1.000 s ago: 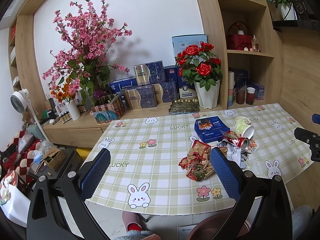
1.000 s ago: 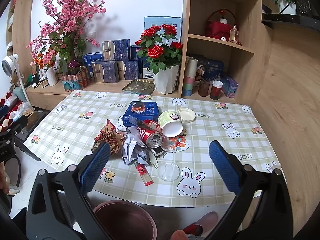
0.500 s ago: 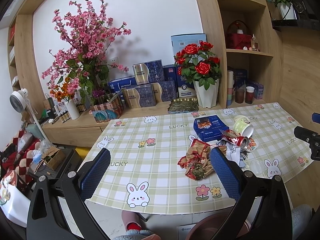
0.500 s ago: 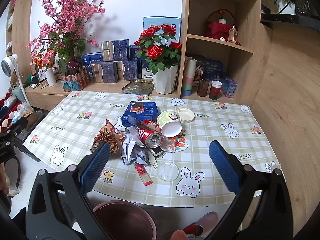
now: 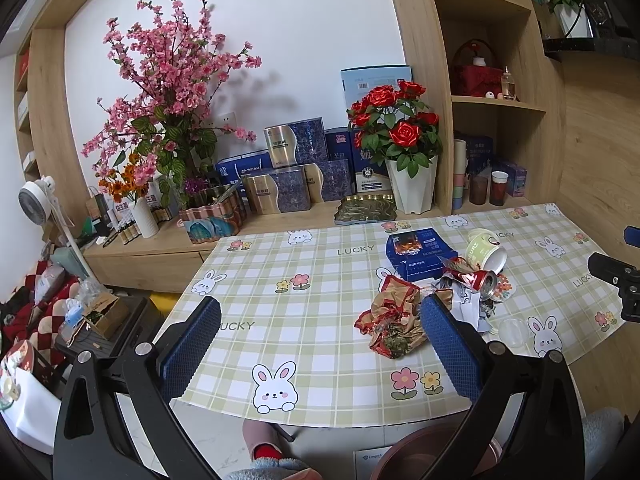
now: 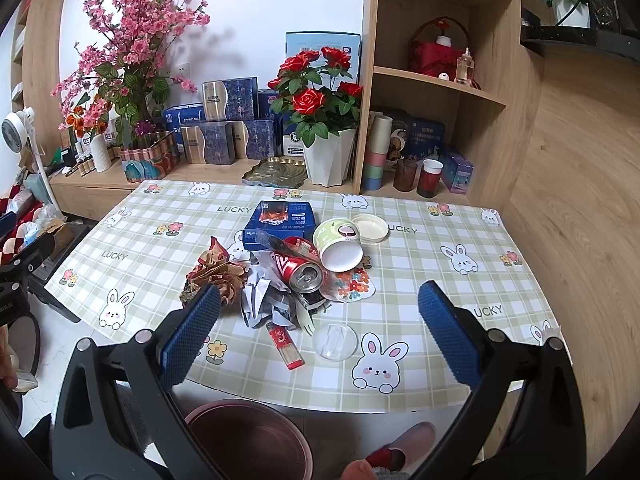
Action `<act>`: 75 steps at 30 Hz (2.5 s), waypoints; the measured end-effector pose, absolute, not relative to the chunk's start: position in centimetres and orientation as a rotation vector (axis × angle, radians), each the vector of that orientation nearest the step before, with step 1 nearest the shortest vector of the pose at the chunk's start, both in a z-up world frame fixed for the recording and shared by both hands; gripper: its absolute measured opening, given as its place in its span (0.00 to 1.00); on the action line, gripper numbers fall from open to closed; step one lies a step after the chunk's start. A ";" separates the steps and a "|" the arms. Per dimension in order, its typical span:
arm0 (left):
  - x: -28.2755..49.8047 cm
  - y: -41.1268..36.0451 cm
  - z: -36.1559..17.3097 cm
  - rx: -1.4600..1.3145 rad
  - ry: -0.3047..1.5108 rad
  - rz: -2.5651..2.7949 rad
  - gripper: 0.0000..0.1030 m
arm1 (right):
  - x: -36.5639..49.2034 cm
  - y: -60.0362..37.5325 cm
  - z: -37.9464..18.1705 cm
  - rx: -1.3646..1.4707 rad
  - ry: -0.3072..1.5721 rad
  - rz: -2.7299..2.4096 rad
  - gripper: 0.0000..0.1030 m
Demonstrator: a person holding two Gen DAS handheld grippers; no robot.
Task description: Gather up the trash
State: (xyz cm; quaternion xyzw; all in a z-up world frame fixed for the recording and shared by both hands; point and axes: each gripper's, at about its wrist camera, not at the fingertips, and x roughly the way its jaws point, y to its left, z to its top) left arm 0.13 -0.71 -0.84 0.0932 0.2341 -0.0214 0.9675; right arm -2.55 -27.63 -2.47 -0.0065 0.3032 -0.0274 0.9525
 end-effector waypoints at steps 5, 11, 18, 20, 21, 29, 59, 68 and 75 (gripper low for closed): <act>0.2 -1.1 -1.6 0.188 0.474 -0.044 0.95 | -2.6 -27.4 -2.5 -0.014 0.615 -0.055 0.95; 0.3 -1.1 -1.6 0.188 0.475 -0.043 0.95 | -2.6 -27.5 -2.5 -0.014 0.615 -0.055 0.95; 0.2 -1.5 -2.2 0.184 0.474 -0.042 0.95 | -2.6 -27.6 -2.5 -0.015 0.614 -0.054 0.95; 0.2 -1.1 -2.4 0.183 0.475 -0.044 0.95 | -2.6 -27.5 -2.5 -0.015 0.614 -0.056 0.95; 0.2 -1.1 -2.4 0.183 0.475 -0.045 0.95 | -2.6 -27.3 -2.5 -0.015 0.614 -0.056 0.95; 0.3 -0.7 -2.4 0.172 0.451 -0.075 0.95 | -2.5 -28.7 -2.7 -0.001 0.611 -0.058 0.95; 9.4 -6.7 -15.6 0.412 0.565 -0.432 0.95 | 5.6 -29.9 -11.7 -0.109 0.746 -0.107 0.95; 13.4 -9.4 -19.9 0.509 0.586 -0.462 0.95 | 7.3 -32.2 -12.4 -0.118 0.757 -0.115 0.94; 15.3 -8.0 -19.5 0.387 0.623 -0.506 0.42 | 12.2 -34.0 -12.3 -0.138 0.735 -0.075 0.94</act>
